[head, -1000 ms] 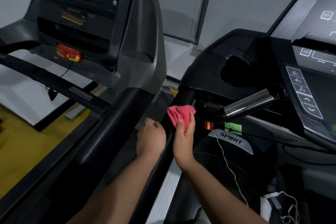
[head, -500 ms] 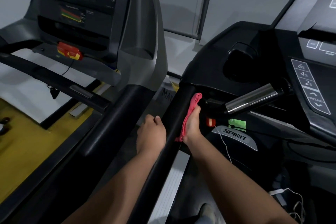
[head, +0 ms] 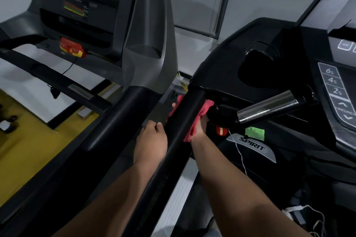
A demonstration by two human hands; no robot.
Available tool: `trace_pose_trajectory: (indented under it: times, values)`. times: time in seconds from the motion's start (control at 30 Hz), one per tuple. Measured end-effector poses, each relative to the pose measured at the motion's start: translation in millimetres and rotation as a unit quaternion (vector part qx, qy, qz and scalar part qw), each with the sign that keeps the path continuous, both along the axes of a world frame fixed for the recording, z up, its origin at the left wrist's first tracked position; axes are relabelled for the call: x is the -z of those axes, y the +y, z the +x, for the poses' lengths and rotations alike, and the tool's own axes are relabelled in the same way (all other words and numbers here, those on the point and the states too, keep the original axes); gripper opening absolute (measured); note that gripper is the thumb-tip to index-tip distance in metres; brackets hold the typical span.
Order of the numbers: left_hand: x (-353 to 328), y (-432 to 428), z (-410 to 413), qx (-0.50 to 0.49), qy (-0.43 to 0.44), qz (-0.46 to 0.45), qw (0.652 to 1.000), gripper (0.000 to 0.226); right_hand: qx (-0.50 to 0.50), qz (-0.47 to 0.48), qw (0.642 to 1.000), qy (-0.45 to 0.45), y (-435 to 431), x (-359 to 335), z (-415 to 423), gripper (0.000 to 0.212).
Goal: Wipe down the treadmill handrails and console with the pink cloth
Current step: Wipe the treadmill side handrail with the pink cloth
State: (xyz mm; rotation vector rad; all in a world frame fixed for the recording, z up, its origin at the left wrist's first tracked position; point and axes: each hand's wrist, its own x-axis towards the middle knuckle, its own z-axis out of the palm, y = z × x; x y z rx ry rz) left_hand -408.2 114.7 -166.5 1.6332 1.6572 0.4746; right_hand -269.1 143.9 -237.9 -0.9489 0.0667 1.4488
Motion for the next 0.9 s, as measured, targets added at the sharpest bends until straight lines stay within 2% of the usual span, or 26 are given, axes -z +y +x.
trace_pose_trajectory:
  times: [0.17, 0.33, 0.47, 0.57, 0.63, 0.7, 0.9]
  values:
    - [-1, 0, 2, -0.012, 0.005, -0.001, 1.000, 0.032, 0.000, 0.022, 0.998, 0.056, -6, 12, -6, 0.055]
    - [-3, -4, 3, -0.035, -0.014, 0.020, 0.999, 0.015, -0.017, 0.063, 0.997, 0.030, -20, 10, -38, 0.067]
    - [-5, -7, 4, -0.047, 0.004, 0.056, 0.997, 0.013, -0.065, -0.007, 0.998, 0.023, -45, 6, -62, 0.061]
    - [-7, -8, 5, -0.040, 0.010, 0.068, 0.997, 0.015, -0.106, -0.066, 0.991, 0.039, -63, 0, -76, 0.074]
    - [-8, -8, 4, -0.030, 0.014, 0.066, 0.997, 0.016, -0.111, -0.080, 0.990, 0.040, -71, -4, -86, 0.091]
    - [-9, -9, 3, -0.024, 0.013, 0.067, 0.997, 0.018, -0.104, -0.076, 0.991, 0.031, -78, -9, -94, 0.097]
    - [-12, -11, 1, -0.023, -0.009, 0.061, 0.998, 0.023, -0.089, -0.082, 0.992, -0.030, -89, -18, -90, 0.062]
